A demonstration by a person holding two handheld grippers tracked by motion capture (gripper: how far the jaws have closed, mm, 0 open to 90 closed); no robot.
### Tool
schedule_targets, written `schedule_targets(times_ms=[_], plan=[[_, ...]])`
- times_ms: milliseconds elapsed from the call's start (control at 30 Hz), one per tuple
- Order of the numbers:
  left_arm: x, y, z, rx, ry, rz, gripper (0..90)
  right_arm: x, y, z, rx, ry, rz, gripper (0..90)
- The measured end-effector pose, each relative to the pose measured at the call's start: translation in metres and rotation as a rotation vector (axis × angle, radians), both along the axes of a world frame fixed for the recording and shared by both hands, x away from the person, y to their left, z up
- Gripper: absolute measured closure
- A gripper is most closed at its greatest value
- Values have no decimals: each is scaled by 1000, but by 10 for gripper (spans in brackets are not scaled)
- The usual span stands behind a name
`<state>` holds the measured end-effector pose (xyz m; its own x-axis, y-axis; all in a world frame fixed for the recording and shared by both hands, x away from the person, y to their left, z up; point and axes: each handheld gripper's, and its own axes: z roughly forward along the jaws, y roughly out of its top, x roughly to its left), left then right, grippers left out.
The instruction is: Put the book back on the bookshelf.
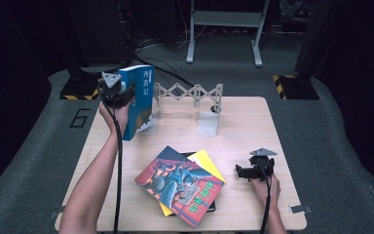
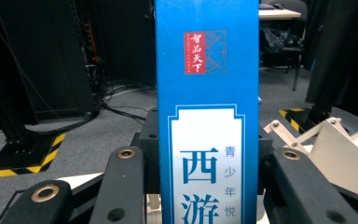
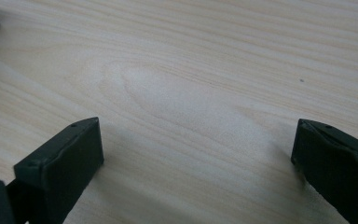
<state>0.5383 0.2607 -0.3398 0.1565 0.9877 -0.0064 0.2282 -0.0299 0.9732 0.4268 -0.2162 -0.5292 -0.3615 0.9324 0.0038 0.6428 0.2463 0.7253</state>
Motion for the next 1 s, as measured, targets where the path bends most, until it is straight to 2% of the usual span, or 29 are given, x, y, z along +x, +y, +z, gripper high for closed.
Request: schedule_targets(times_ms=[67, 133, 200, 267, 300, 367, 433, 533, 567, 800, 1000], plan=[[4, -2, -7, -25, -15, 17, 620, 0, 0, 0, 0, 0, -4, 13], [5, -2, -10, -31, -21, 21, 620, 0, 0, 0, -5, 0, 2, 15], [8, -2, -21, -53, -39, 28, 620, 0, -1, 0, -4, -2, 5, 19], [8, -2, -26, -49, -40, 27, 620, 0, -1, 0, -4, -2, 4, 19], [5, -3, -31, -38, -58, 28, 620, 0, -1, 0, -4, -2, 5, 20], [0, -2, -32, -24, -65, 13, 620, 0, -1, 0, -3, -2, 5, 21], [-5, -1, -34, -38, -61, 14, 619, 0, -1, 0, -4, -2, 5, 20], [-12, 0, -35, -22, -62, 7, 618, 0, -1, 0, -5, -2, 3, 19], [-19, 1, -36, -20, -54, -7, 618, 0, 0, 0, -5, -2, 2, 18], [-29, 5, -36, -12, -27, -25, 615, 0, -1, 0, -4, -2, 1, 19], [-40, 12, -30, 3, 50, -64, 612, 0, -1, 0, -3, -1, 1, 19]])
